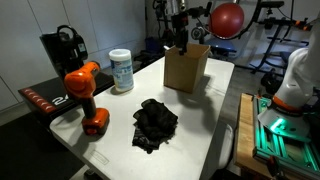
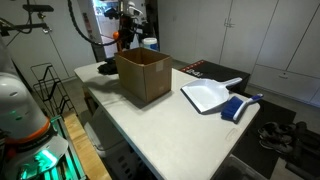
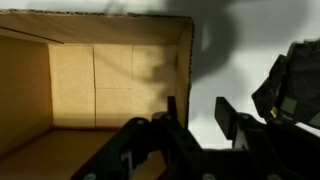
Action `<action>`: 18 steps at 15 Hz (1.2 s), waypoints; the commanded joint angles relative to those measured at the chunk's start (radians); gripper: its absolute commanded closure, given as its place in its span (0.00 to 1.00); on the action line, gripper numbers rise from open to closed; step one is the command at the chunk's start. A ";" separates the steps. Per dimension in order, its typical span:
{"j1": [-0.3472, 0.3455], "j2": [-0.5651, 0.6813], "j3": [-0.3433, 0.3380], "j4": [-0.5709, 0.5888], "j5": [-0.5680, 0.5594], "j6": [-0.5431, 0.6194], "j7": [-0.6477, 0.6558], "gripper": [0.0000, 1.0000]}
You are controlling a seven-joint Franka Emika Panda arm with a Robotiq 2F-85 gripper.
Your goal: Flip the cardboard box to the right twice
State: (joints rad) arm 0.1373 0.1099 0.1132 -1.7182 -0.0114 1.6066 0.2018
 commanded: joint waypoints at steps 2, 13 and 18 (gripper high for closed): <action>0.006 -0.008 0.003 0.029 -0.022 -0.003 0.004 0.41; 0.016 -0.022 0.015 0.050 -0.067 0.074 -0.066 0.00; 0.025 0.025 0.035 0.081 -0.084 0.259 -0.255 0.00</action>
State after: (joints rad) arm 0.1550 0.0995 0.1372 -1.6651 -0.0718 1.8002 0.0346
